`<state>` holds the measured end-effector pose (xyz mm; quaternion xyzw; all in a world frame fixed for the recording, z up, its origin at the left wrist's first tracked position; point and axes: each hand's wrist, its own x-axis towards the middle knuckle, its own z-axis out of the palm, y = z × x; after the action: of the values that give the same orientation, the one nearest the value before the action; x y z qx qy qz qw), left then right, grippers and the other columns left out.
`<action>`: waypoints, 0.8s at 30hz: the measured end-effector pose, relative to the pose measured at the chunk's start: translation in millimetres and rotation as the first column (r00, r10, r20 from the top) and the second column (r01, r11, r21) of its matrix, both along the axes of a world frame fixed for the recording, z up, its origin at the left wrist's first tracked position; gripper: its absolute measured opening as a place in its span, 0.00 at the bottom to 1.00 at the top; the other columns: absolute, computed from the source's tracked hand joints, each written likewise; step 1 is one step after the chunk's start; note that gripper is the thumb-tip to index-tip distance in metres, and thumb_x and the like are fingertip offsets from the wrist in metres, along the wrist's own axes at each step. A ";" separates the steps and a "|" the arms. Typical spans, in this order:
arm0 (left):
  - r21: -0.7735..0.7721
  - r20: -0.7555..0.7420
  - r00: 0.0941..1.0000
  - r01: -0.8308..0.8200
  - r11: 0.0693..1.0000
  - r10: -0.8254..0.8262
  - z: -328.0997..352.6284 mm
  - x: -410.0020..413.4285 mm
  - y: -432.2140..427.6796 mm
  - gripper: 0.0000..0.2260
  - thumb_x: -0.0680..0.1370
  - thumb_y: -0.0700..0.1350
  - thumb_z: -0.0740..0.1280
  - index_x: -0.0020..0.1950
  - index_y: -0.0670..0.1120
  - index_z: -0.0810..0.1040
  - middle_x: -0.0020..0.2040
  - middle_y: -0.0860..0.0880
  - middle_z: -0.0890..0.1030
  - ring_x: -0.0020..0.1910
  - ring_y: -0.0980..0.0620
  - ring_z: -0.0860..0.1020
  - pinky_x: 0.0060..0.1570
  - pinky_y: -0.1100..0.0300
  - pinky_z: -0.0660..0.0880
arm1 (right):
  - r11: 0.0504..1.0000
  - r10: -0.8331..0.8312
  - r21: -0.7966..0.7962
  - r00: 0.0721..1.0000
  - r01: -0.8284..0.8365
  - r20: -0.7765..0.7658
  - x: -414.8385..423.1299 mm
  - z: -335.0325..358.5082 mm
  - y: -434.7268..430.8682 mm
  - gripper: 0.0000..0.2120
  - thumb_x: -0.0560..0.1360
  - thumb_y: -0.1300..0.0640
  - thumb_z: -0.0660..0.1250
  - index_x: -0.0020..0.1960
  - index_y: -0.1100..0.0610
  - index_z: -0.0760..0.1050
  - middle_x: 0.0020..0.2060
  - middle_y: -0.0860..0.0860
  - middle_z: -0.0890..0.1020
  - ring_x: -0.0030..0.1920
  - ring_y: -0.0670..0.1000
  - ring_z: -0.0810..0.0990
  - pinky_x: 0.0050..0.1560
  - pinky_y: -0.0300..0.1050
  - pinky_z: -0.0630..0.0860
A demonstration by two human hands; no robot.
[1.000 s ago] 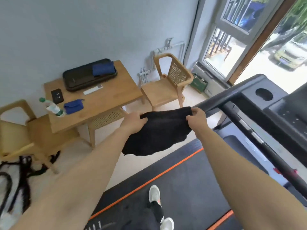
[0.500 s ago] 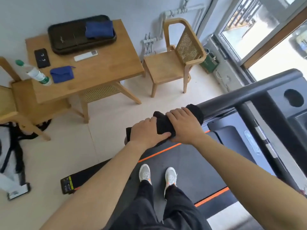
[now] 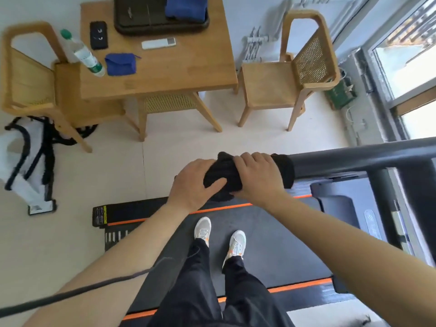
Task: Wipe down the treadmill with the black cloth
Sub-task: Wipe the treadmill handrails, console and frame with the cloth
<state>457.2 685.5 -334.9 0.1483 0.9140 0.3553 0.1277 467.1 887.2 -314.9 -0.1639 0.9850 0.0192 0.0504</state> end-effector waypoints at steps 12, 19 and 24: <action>0.250 0.795 0.586 -0.552 0.796 0.157 -41.1 -46.3 -14.4 0.13 0.78 0.48 0.63 0.38 0.44 0.80 0.42 0.41 0.83 0.43 0.47 0.79 0.52 0.48 0.74 | 1.000 0.022 -0.001 0.828 -0.026 0.561 -64.1 24.5 -55.6 0.36 0.55 0.19 0.63 0.50 0.43 0.72 0.35 0.42 0.77 0.38 0.51 0.77 0.40 0.47 0.73; 0.464 0.214 0.832 -0.547 0.697 0.511 -34.6 30.7 14.0 0.16 0.81 0.47 0.54 0.59 0.46 0.79 0.54 0.62 0.78 0.55 0.64 0.74 0.60 0.64 0.68 | 0.991 -0.071 -0.117 0.993 0.060 -0.092 25.6 -5.4 -32.9 0.24 0.78 0.47 0.59 0.66 0.63 0.74 0.58 0.58 0.80 0.57 0.62 0.77 0.64 0.57 0.70; 0.369 0.286 0.762 -0.647 0.667 0.580 -27.2 16.7 13.4 0.14 0.78 0.47 0.56 0.46 0.44 0.80 0.43 0.59 0.81 0.43 0.61 0.77 0.47 0.58 0.72 | 0.994 0.045 -0.102 0.998 -0.042 0.031 -8.6 2.1 -77.7 0.17 0.79 0.48 0.55 0.52 0.59 0.76 0.44 0.55 0.81 0.43 0.60 0.79 0.43 0.53 0.71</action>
<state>474.0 698.8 -362.1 -0.1695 0.7912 0.5869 0.0284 458.5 809.5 -312.8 -0.1878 0.9799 -0.0324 0.0581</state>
